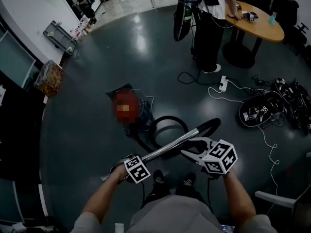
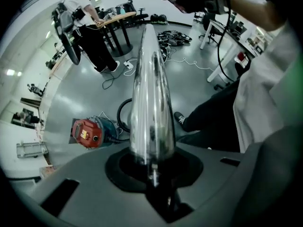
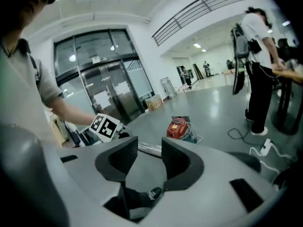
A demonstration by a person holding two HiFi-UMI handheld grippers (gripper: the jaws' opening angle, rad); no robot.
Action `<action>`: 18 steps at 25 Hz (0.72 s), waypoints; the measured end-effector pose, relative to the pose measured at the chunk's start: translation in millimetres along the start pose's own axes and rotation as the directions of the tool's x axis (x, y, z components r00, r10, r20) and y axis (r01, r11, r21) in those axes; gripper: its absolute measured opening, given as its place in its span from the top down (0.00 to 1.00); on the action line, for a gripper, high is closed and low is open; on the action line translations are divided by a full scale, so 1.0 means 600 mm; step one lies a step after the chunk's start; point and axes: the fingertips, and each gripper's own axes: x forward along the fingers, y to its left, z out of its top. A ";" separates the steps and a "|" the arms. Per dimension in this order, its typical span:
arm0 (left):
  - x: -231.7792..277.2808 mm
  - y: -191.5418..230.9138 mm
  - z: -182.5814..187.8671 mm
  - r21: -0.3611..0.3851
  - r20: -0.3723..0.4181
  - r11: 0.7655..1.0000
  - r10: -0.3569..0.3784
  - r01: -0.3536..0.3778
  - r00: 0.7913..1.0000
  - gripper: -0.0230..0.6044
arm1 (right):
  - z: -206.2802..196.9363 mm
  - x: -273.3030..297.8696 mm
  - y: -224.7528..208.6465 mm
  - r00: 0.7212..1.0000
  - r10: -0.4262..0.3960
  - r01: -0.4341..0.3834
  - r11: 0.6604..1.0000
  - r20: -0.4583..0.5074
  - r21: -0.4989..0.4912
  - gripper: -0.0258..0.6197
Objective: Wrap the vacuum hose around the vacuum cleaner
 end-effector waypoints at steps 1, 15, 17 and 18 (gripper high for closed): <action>0.007 -0.006 -0.006 -0.043 0.018 0.999 -0.021 0.021 1.000 0.83 | -0.009 0.007 -0.002 1.000 -0.013 0.011 0.998 0.028 0.061 0.72; 0.006 0.001 -0.095 -0.402 0.271 0.896 -0.084 0.192 0.959 0.83 | -0.041 0.251 0.049 0.996 0.042 -0.072 0.919 0.085 0.387 0.64; -0.001 0.013 -0.107 -0.434 0.304 0.878 -0.068 0.202 0.950 0.83 | -0.023 0.294 0.064 0.989 0.066 -0.119 0.891 0.134 0.438 0.56; -0.004 0.016 -0.112 -0.453 0.324 0.865 -0.067 0.217 0.944 0.83 | -0.014 0.314 0.073 0.982 0.084 -0.154 0.870 0.167 0.468 0.52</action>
